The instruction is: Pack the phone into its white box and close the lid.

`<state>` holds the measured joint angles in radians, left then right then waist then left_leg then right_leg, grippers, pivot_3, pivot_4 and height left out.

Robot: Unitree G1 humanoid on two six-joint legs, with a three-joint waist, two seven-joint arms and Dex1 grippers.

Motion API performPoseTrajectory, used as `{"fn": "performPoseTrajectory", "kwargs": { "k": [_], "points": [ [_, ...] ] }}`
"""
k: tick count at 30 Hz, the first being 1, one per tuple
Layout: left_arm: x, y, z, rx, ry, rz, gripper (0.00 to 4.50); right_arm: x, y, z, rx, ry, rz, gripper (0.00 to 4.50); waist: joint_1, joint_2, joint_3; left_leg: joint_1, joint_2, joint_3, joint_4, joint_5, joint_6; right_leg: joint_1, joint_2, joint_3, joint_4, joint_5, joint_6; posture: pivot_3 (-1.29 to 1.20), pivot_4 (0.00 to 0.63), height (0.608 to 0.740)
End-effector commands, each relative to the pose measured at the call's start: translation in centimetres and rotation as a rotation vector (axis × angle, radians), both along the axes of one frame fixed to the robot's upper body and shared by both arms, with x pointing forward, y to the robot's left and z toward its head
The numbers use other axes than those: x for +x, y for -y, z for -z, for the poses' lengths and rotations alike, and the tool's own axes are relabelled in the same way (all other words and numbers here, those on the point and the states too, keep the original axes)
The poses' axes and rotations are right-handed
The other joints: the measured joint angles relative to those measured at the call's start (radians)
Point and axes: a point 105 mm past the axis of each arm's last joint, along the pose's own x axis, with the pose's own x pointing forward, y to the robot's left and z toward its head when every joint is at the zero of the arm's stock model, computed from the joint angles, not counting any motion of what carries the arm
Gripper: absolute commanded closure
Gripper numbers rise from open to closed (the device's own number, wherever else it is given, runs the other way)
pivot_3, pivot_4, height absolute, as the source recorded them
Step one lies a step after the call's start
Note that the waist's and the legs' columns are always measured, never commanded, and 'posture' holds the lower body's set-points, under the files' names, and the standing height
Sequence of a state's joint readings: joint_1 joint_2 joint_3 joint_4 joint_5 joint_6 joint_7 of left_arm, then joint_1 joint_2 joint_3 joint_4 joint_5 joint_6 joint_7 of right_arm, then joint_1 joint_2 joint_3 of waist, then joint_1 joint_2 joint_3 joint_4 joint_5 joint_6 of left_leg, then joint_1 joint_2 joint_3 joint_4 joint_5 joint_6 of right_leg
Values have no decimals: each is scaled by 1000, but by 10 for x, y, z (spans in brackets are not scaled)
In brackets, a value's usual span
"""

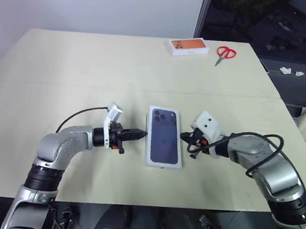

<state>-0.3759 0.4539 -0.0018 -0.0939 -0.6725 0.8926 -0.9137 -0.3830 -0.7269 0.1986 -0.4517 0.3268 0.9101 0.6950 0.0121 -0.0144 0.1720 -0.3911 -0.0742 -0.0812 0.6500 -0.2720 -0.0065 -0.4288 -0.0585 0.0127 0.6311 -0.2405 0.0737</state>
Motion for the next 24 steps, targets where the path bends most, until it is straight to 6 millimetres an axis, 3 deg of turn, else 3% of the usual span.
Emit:
{"fn": "performPoseTrajectory", "kwargs": {
  "k": [1, 15, 24],
  "points": [
    [-1, 2, -13, -17, 51, 21, 4500, -1, -11, -12, 22, 54, -46, 4474, 0, 0, 0, 0, 0, 0, 0, 0, 0, 0, 0, 0, 0, 0, 0, 0, 150, 740],
    [11, -16, 6, 18, 19, -51, 4500, 7, -24, -16, 61, 66, -36, 4474, -1, 0, 0, 0, 0, 0, 0, 0, 0, 0, 0, 0, 0, 0, 0, 0, 150, 740],
    [9, -4, 3, -8, 29, -19, 4500, 7, -22, -17, 48, 74, -32, 4474, 0, 0, 0, 0, 0, 0, 0, 0, 0, 0, 0, 0, 0, 0, 0, 0, 150, 740]
  ]
}}
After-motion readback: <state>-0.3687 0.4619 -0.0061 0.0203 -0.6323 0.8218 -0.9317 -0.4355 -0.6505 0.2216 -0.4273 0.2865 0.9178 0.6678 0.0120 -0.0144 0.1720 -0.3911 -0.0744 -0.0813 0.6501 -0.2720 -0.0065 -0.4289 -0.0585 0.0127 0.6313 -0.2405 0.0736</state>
